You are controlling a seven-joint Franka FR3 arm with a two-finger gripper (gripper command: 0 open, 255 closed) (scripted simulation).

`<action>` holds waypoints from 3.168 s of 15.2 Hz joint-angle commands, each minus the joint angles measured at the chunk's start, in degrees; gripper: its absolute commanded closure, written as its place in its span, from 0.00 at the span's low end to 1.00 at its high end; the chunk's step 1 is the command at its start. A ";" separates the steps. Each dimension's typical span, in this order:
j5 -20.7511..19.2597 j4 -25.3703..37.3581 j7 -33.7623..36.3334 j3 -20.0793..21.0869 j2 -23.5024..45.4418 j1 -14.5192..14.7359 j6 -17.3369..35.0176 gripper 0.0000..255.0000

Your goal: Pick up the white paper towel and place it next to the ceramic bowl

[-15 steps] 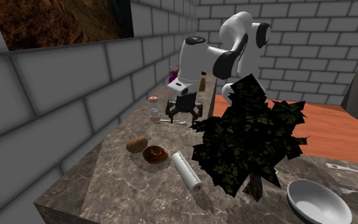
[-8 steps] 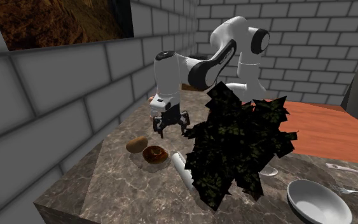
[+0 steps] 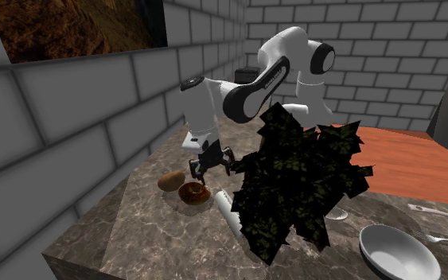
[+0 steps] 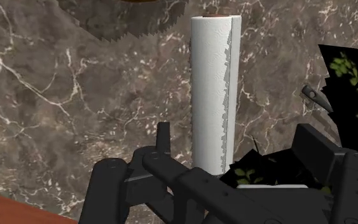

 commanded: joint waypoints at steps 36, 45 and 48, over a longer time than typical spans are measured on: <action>7.08 1.94 -7.39 3.10 13.58 -2.32 -3.63 1.00; 5.50 4.10 -6.01 2.34 10.05 -1.91 -8.90 1.00; 5.05 5.06 -5.57 2.14 9.05 -1.83 -10.75 1.00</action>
